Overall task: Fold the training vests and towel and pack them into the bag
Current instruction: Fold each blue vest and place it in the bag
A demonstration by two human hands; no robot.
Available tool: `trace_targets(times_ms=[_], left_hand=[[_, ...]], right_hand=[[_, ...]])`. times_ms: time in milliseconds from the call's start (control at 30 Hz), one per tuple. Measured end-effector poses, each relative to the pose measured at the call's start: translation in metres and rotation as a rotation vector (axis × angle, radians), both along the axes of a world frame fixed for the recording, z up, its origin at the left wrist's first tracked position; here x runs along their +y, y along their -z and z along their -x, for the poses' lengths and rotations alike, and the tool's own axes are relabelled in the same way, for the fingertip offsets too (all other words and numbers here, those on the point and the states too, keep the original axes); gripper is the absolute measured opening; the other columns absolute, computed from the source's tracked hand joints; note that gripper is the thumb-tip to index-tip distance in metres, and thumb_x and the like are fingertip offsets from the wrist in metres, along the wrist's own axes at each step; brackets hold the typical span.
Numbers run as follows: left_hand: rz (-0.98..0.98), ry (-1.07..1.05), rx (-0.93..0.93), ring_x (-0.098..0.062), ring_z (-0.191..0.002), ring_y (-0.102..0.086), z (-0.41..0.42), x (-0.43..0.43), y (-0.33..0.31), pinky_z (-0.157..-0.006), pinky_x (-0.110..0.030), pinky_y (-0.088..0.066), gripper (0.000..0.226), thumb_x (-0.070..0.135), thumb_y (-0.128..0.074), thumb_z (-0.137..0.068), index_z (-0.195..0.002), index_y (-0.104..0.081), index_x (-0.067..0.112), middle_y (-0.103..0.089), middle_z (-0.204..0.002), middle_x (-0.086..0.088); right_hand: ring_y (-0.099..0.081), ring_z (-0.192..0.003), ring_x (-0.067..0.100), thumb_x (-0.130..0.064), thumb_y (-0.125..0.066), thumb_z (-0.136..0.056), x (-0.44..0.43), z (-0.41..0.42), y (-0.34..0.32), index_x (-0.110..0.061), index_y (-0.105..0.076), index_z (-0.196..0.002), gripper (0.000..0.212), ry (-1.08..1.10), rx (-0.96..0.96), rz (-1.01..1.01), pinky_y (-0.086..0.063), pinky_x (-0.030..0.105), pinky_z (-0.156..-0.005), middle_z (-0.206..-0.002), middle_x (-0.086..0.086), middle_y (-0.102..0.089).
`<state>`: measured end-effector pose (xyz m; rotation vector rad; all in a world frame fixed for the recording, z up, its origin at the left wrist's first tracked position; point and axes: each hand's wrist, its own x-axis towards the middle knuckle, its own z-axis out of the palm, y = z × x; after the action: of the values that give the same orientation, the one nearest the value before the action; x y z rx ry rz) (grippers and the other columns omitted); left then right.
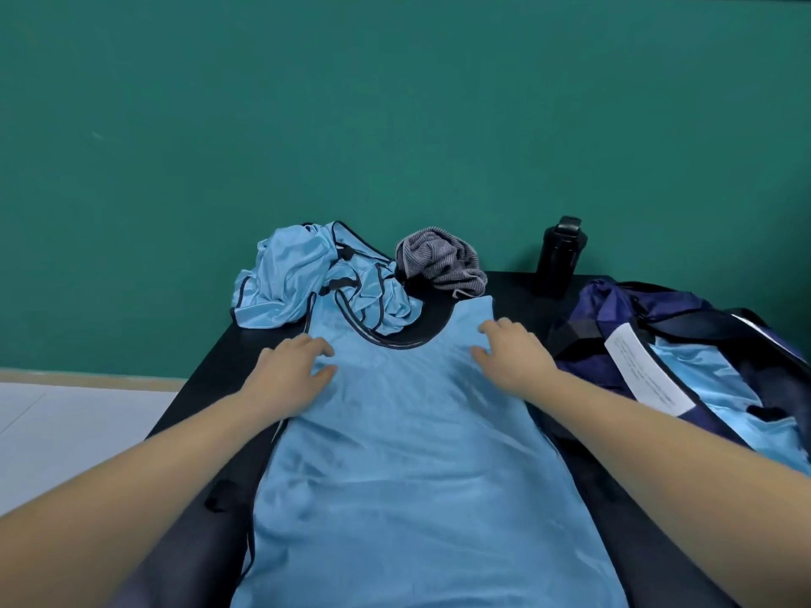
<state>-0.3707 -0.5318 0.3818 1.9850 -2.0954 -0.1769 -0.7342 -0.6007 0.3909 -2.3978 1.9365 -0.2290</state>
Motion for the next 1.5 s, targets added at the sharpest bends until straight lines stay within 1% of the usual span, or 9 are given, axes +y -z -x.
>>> trace_targets(times_ms=[200,367,567,800,933,1033,1133,1300,1500], left_hand=[[0.039,-0.015,0.049,-0.023,-0.112,-0.062,-0.017,-0.085,0.004,-0.095,-0.043,-0.05,0.031,0.037,-0.066,-0.1,-0.129,-0.062,0.028,-0.061,-0.124,0.004],[0.104,-0.058,0.015,-0.03,-0.121,-0.06,-0.028,-0.143,0.011,-0.102,-0.052,-0.051,0.037,0.027,-0.066,-0.1,-0.136,-0.061,0.022,-0.059,-0.134,-0.004],[0.115,-0.074,-0.088,-0.033,-0.13,-0.056,-0.036,-0.19,0.013,-0.11,-0.055,-0.045,0.048,0.034,-0.066,-0.103,-0.148,-0.052,0.022,-0.056,-0.144,-0.006],[0.023,-0.048,-0.172,-0.029,-0.129,-0.046,-0.03,-0.212,0.01,-0.109,-0.053,-0.031,0.022,0.052,-0.071,-0.095,-0.11,-0.067,0.036,-0.053,-0.129,0.002],[0.087,-0.031,-0.102,-0.025,-0.111,-0.053,-0.026,-0.215,-0.003,-0.094,-0.044,-0.034,0.014,0.041,-0.069,-0.096,-0.091,-0.063,0.029,-0.059,-0.108,0.004],[0.092,-0.007,0.005,-0.028,-0.094,-0.062,-0.025,-0.215,-0.019,-0.082,-0.039,-0.045,0.015,0.035,-0.064,-0.1,-0.095,-0.058,0.023,-0.066,-0.093,0.001],[0.075,0.02,0.073,-0.024,-0.084,-0.06,-0.025,-0.213,-0.041,-0.074,-0.037,-0.045,0.018,0.037,-0.071,-0.099,-0.094,-0.059,0.024,-0.065,-0.087,0.001],[0.181,-0.021,0.158,-0.025,-0.08,-0.061,-0.026,-0.21,-0.078,-0.069,-0.037,-0.045,0.021,0.043,-0.078,-0.092,-0.091,-0.063,0.029,-0.069,-0.09,-0.007],[0.154,-0.014,0.312,-0.02,-0.077,-0.056,-0.023,-0.182,-0.113,-0.067,-0.036,-0.041,0.025,0.048,-0.087,-0.084,-0.094,-0.072,0.03,-0.07,-0.098,-0.014]], right_hand=[[-0.056,-0.127,0.034,-0.033,-0.056,-0.103,-0.097,0.003,0.0,-0.011,-0.054,-0.143,0.046,0.118,-0.174,-0.083,-0.049,0.046,-0.105,-0.139,0.014,-0.057],[-0.061,-0.116,0.033,-0.03,-0.061,-0.099,-0.156,0.003,0.011,-0.016,-0.062,-0.128,0.032,0.112,-0.126,-0.068,-0.052,0.044,-0.1,-0.128,0.013,-0.062],[-0.057,-0.127,0.035,-0.034,-0.062,-0.097,-0.193,0.0,0.014,-0.02,-0.057,-0.14,0.045,0.12,-0.01,-0.118,-0.047,0.048,-0.108,-0.137,0.011,-0.059],[-0.061,-0.115,0.035,-0.039,-0.079,-0.086,-0.203,0.006,0.012,-0.011,-0.054,-0.131,0.058,0.16,-0.008,-0.174,-0.052,0.046,-0.1,-0.122,0.01,-0.065],[-0.067,-0.104,0.033,-0.019,-0.082,-0.086,-0.196,0.003,-0.006,0.0,-0.072,-0.107,0.03,0.143,-0.029,-0.229,-0.056,0.037,-0.084,-0.112,0.013,-0.072],[-0.064,-0.101,0.03,-0.01,-0.081,-0.086,-0.197,0.007,-0.023,-0.006,-0.074,-0.1,0.016,0.15,-0.188,-0.212,-0.049,0.032,-0.076,-0.106,0.008,-0.07],[-0.065,-0.098,0.028,-0.006,-0.081,-0.083,-0.2,0.011,-0.044,-0.012,-0.072,-0.097,0.017,0.163,-0.352,-0.15,-0.05,0.033,-0.072,-0.098,0.006,-0.069],[-0.068,-0.087,0.029,0.0,-0.076,-0.086,-0.202,0.017,-0.081,-0.014,-0.07,-0.107,0.026,0.132,-0.561,-0.031,-0.059,0.042,-0.084,-0.1,0.012,-0.072],[-0.067,-0.083,0.021,0.004,-0.076,-0.088,-0.181,0.03,-0.107,-0.019,-0.073,-0.115,0.036,0.062,-0.769,-0.098,-0.06,0.034,-0.082,-0.101,0.012,-0.072]])
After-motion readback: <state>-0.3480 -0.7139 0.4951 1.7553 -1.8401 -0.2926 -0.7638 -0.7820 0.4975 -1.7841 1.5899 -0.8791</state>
